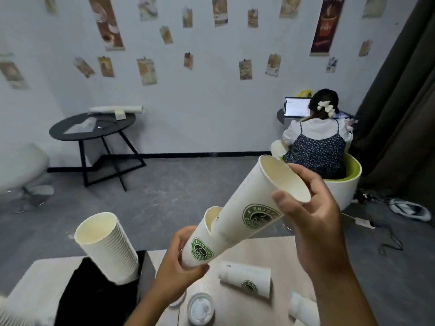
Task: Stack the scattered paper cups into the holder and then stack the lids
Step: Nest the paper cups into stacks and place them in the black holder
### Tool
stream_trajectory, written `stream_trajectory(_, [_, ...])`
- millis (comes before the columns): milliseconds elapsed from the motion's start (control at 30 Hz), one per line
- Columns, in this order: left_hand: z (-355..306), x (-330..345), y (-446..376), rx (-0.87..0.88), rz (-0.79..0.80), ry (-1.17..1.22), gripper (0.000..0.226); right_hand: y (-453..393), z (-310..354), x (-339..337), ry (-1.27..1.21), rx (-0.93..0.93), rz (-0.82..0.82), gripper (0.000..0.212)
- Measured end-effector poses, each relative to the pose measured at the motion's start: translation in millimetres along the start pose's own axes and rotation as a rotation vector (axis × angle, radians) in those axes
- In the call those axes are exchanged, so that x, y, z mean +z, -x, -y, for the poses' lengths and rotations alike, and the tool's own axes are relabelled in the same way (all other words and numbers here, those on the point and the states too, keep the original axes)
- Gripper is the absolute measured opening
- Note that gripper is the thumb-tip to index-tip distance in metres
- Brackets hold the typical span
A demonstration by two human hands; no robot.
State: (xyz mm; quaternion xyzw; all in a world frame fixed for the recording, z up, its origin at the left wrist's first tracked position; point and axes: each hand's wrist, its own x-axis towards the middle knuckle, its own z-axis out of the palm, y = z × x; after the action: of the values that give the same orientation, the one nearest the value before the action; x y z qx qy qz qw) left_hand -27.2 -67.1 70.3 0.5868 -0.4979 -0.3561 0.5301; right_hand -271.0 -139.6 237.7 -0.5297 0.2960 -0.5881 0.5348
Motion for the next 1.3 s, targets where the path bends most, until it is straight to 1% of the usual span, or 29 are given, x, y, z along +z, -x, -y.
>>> stream_trajectory(133, [-15, -34, 52, 0.028, -0.082, 0.021, 0.081, 26, 13, 36, -0.091, 0.014, 0.067, 0.078])
stream_trajectory(200, [-22, -50, 77, 0.043, -0.107, 0.027, 0.082, 42, 15, 56, -0.079, 0.019, 0.127, 0.078])
stream_trajectory(300, [-32, -74, 111, 0.057, -0.145, 0.035, 0.083, 78, 5, 93, 0.052, 0.078, 0.298, 0.079])
stream_trajectory(400, [-44, -100, 142, 0.07, -0.23, 0.006, 0.081, 117, -19, 135, 0.19, 0.191, 0.47, 0.078])
stream_trajectory(467, [-51, -123, 164, 0.081, -0.302, -0.055, 0.078, 142, -37, 164, 0.217, 0.251, 0.524, 0.081])
stream_trajectory(567, [-55, -167, 200, 0.085, -0.402, -0.131, 0.074, 179, -58, 209, 0.279, 0.263, 0.589, 0.084])
stream_trajectory(667, [-54, -214, 232, 0.092, -0.471, -0.113, 0.069, 213, -72, 255, 0.297, 0.255, 0.644, 0.084])
stream_trajectory(800, [-59, -278, 259, 0.131, -0.52, -0.034, 0.071, 234, -77, 315, 0.321, 0.17, 0.693, 0.086])
stream_trajectory(900, [-72, -324, 266, 0.178, -0.524, -0.015, 0.077, 233, -69, 361, 0.341, 0.052, 0.723, 0.087])
stream_trajectory(967, [-83, -353, 264, 0.214, -0.536, -0.012, 0.074, 228, -65, 390, 0.345, 0.011, 0.737, 0.089])
stream_trajectory(1033, [-90, -378, 259, 0.243, -0.536, -0.025, 0.068, 221, -66, 415, 0.336, 0.007, 0.743, 0.089])
stream_trajectory(1100, [-87, -397, 251, 0.231, -0.532, -0.024, 0.063, 216, -72, 433, 0.34, 0.005, 0.743, 0.088])
stream_trajectory(1300, [-38, -419, 222, 0.085, -0.484, -0.038, 0.046, 210, -127, 454, 0.412, 0.094, 0.714, 0.083])
